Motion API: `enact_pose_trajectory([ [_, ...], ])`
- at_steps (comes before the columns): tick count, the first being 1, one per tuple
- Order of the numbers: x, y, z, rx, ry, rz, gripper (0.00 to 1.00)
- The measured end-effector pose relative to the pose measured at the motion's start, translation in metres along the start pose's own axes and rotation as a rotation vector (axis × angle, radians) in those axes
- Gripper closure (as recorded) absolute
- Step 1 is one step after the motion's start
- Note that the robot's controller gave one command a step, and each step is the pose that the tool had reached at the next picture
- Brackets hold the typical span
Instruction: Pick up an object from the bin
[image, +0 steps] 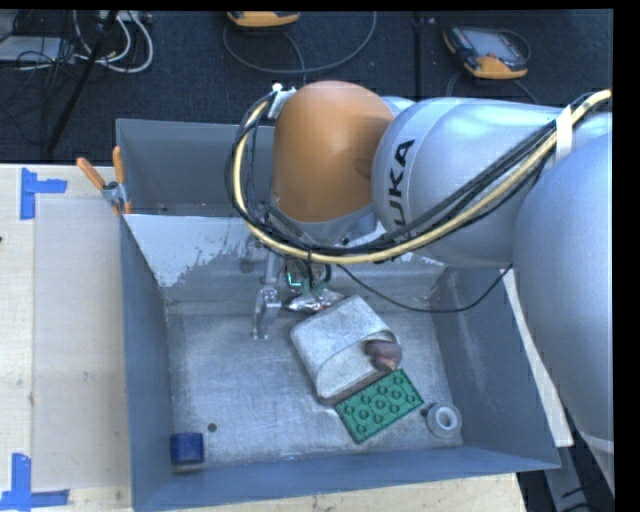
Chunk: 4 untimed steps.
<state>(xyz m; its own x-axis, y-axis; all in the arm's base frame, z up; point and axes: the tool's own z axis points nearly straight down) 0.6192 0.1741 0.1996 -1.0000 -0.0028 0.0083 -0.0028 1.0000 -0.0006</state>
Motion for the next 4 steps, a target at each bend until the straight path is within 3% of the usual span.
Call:
enact_pose_trajectory([
  [1, -0.001, -0.060, -0.012, 0.002, -0.007, 0.058, 0.00],
  [2, 0.024, -0.124, 0.033, 0.002, -0.001, 0.092, 0.00],
  [3, 0.003, -0.180, 0.101, 0.001, -0.005, -0.234, 0.00],
  [4, 0.002, -0.178, 0.099, -0.001, -0.009, -0.231, 1.00],
])
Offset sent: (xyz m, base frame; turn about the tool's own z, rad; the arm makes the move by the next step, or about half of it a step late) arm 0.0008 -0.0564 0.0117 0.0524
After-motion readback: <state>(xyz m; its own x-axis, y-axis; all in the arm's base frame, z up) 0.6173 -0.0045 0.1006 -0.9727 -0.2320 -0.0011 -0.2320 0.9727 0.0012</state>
